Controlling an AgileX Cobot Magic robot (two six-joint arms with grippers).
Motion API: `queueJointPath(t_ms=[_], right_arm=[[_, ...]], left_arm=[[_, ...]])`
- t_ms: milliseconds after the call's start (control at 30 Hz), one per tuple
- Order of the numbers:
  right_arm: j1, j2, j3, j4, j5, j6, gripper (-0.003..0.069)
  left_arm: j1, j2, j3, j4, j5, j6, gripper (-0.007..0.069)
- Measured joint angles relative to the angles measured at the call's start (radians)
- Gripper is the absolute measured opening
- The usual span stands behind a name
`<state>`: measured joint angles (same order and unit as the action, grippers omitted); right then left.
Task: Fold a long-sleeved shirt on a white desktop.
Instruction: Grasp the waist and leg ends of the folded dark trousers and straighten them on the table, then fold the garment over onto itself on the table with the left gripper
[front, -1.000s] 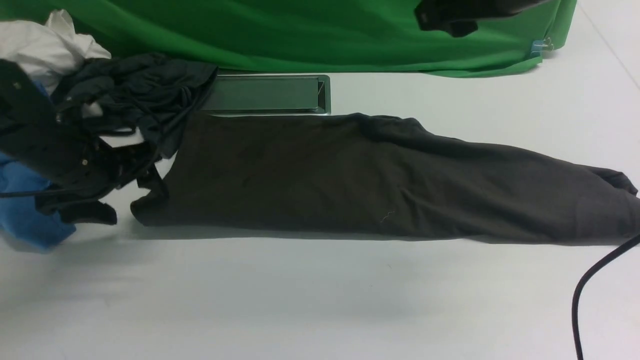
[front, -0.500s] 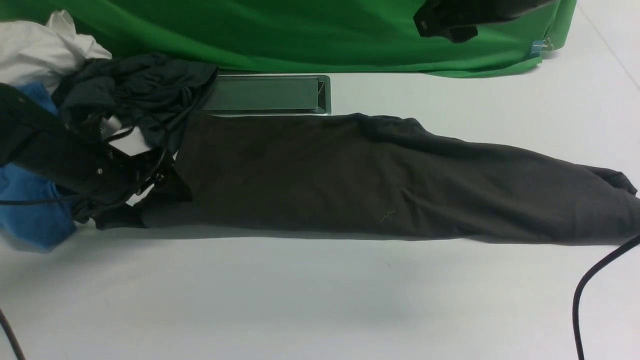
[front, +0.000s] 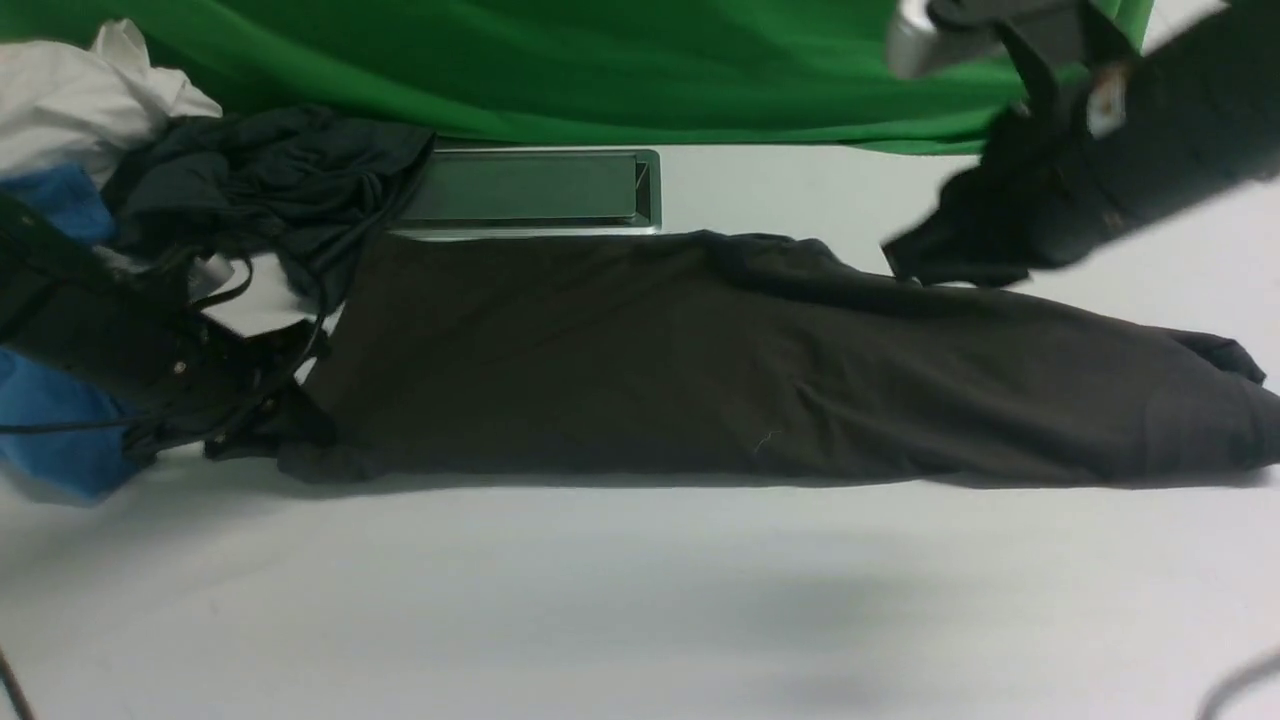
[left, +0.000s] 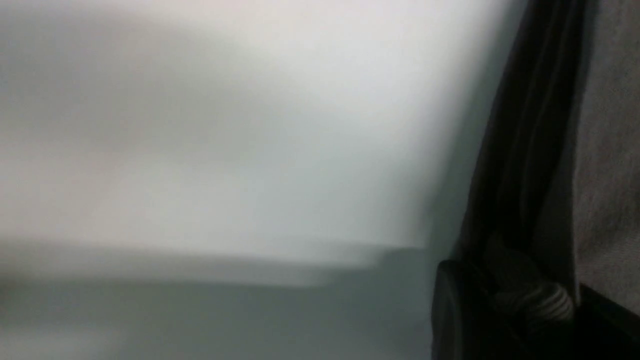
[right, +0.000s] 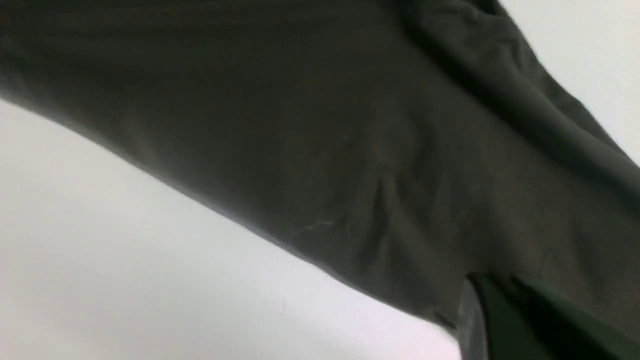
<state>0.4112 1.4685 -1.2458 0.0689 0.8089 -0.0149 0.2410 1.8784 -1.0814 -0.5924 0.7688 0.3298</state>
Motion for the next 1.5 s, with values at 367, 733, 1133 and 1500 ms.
queueJointPath(t_ms=[367, 733, 1133, 1500], right_arm=[[-0.039, -0.354, 0.085, 0.008, -0.057, -0.011, 0.0026], [-0.039, -0.382, 0.085, 0.008, -0.041, -0.011, 0.0026], [-0.039, -0.382, 0.085, 0.010, -0.056, -0.006, 0.0037], [-0.039, -0.383, 0.085, 0.010, -0.009, -0.006, 0.0053]], left_arm=[[0.274, -0.354, 0.261, 0.091, -0.175, -0.095, 0.0110], [0.270, -0.388, 0.020, -0.421, 0.039, 0.270, 0.0110], [-0.458, -0.261, -0.322, -0.519, -0.162, 0.294, 0.0110], [-1.037, 0.316, -0.593, -0.486, -0.460, 0.287, 0.0110]])
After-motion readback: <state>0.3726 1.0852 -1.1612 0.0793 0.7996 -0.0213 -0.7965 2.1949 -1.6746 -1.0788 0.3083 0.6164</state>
